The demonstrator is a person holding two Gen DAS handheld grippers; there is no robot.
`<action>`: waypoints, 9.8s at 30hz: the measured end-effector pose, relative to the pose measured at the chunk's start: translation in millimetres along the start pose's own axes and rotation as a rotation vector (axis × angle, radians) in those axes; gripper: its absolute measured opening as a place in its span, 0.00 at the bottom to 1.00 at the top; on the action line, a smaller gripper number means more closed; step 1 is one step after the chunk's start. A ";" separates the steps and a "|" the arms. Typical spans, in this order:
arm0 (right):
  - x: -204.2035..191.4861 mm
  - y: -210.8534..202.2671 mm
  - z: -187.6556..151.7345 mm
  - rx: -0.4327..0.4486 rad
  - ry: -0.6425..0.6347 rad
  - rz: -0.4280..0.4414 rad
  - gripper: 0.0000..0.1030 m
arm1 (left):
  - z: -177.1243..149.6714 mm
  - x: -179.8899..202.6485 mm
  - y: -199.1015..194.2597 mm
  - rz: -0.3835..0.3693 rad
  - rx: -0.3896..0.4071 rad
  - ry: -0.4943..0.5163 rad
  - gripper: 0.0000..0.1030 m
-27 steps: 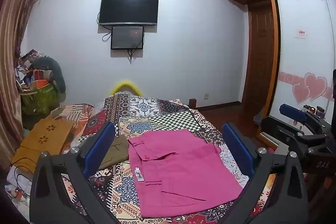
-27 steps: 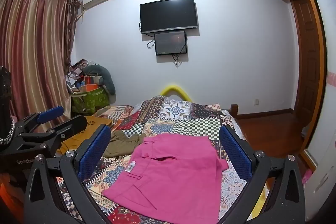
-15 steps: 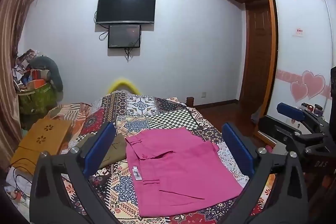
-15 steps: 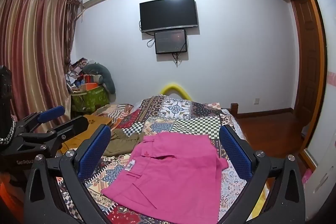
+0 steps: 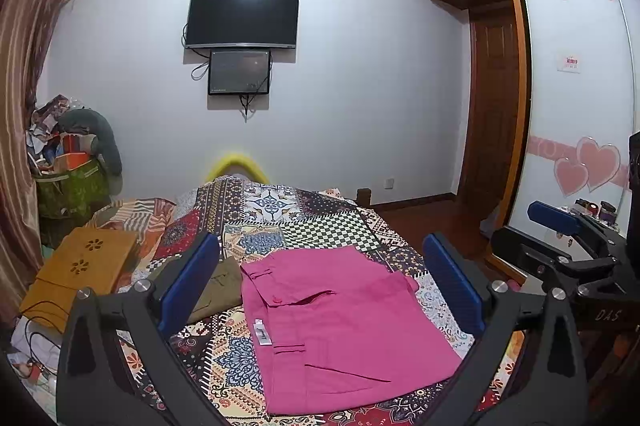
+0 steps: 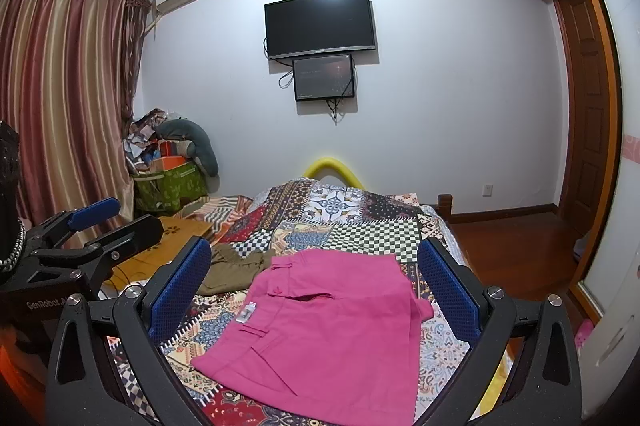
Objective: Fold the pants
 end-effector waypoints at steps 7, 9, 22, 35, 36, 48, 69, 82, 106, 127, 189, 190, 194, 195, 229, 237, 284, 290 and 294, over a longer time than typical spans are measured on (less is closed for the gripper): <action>0.0 0.4 0.3 -0.001 -0.001 0.000 1.00 | 0.8 -1.4 0.0 0.003 0.002 -0.012 1.00; -0.2 0.3 0.4 -0.002 -0.001 -0.001 1.00 | 1.7 -1.9 0.6 0.005 0.003 -0.013 1.00; 9.1 6.3 -10.6 -0.007 0.004 -0.004 1.00 | 0.9 -2.6 0.9 0.007 0.004 -0.013 1.00; 8.2 5.0 -9.8 -0.008 0.004 -0.004 1.00 | -0.1 -4.0 1.0 0.011 0.005 -0.018 1.00; 7.5 4.6 -9.3 -0.009 0.003 -0.005 1.00 | 0.1 -3.9 1.2 0.013 0.005 -0.016 1.00; 8.4 4.7 -10.3 -0.011 0.003 -0.006 1.00 | -0.1 -2.9 1.7 0.012 0.003 -0.016 1.00; 16.8 30.2 -22.2 -0.055 -0.040 -0.060 1.00 | -7.4 -11.6 27.2 0.029 -0.046 -0.004 1.00; 81.4 80.4 -66.0 -0.235 -0.008 -0.175 0.99 | -52.3 -53.9 111.6 0.061 -0.252 0.000 1.00; 108.1 180.5 -147.2 -0.550 0.033 -0.088 0.69 | -174.6 -109.5 248.6 -0.022 -0.648 -0.063 0.75; 114.1 226.0 -191.5 -0.698 0.056 0.008 0.43 | -216.8 -113.5 274.4 -0.088 -0.778 -0.138 0.56; 109.0 192.4 -180.1 -0.721 0.058 0.014 0.06 | -183.1 -117.8 246.3 -0.015 -0.736 -0.084 0.25; 109.6 190.3 -172.9 -0.708 0.062 0.019 0.07 | -177.4 -117.2 244.7 -0.014 -0.722 -0.078 0.33; 114.6 191.1 -152.6 -0.662 0.073 0.024 0.15 | -152.5 -120.5 245.7 0.003 -0.658 -0.049 0.42; 115.8 193.1 -148.1 -0.650 0.068 0.018 0.18 | -147.8 -122.5 248.6 0.008 -0.650 -0.046 0.42; 133.3 297.3 -182.8 -0.743 0.023 0.046 0.32 | -196.2 -154.8 340.1 -0.004 -0.747 -0.160 0.28; 120.7 297.4 -180.9 -0.713 -0.064 0.046 0.15 | -188.8 -146.4 336.8 0.025 -0.713 -0.020 0.13; 123.5 297.8 -93.3 -0.582 -0.079 0.006 0.39 | -107.9 -186.3 340.4 0.070 -0.625 -0.073 0.24; 125.4 313.7 -92.1 -0.583 -0.070 0.006 0.39 | -129.8 -194.2 359.7 0.065 -0.678 -0.082 0.24; 126.6 325.6 -98.5 -0.595 -0.083 -0.001 0.39 | -147.1 -200.8 372.8 0.054 -0.714 -0.107 0.24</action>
Point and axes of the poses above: each gripper's, at about its wrist camera, not at the fingertips, and y roughly the way its jaws point, x to its right, z to its top, the point moved 8 cm from there along y, roughly the way its jaws point, and after that the axes turned 6 degrees about -z, right-handed, at the moved point
